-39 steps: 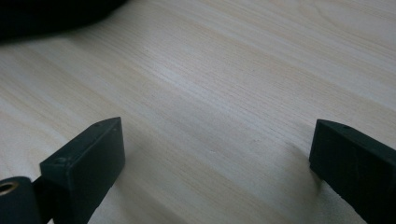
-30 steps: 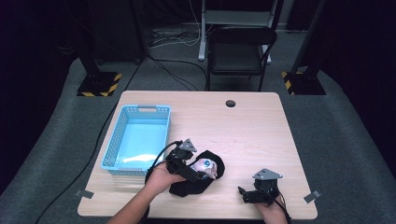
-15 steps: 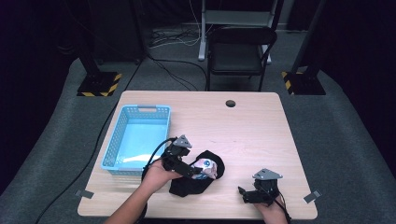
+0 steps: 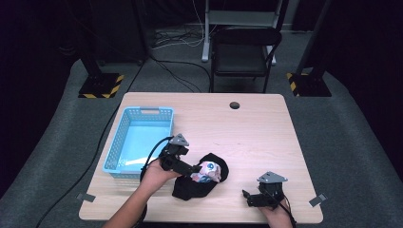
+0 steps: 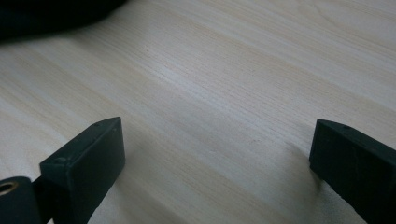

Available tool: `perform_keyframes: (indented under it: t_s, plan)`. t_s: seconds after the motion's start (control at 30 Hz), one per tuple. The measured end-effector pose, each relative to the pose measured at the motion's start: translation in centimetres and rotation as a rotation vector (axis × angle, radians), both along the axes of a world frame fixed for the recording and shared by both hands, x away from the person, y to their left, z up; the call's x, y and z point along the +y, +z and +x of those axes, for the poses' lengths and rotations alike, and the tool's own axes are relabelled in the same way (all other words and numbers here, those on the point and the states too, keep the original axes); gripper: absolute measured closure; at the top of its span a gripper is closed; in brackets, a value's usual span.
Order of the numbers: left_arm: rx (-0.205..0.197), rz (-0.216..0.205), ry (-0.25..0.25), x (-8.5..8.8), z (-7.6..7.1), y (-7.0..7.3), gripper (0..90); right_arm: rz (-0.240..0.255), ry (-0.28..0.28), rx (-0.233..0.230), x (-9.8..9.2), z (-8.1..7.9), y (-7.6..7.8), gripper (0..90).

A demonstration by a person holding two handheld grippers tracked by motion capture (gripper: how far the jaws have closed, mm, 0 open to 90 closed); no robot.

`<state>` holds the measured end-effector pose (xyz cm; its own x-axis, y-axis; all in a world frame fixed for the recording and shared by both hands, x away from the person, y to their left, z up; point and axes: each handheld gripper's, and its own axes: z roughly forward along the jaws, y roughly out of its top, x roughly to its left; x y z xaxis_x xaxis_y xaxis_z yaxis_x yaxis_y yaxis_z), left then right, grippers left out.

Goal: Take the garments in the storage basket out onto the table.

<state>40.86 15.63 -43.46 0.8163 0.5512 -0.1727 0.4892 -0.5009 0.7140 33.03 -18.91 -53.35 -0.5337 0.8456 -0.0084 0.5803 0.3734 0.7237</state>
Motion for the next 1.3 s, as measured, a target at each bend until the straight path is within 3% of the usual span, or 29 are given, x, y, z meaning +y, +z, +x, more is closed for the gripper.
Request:
perform_keyframes:
  t_s: [1.3]
  plan:
    - [0.028,-0.019,0.091,3.1,1.7,-0.5,8.2,0.000,0.000,0.000,0.0,0.0,0.0,2.8]
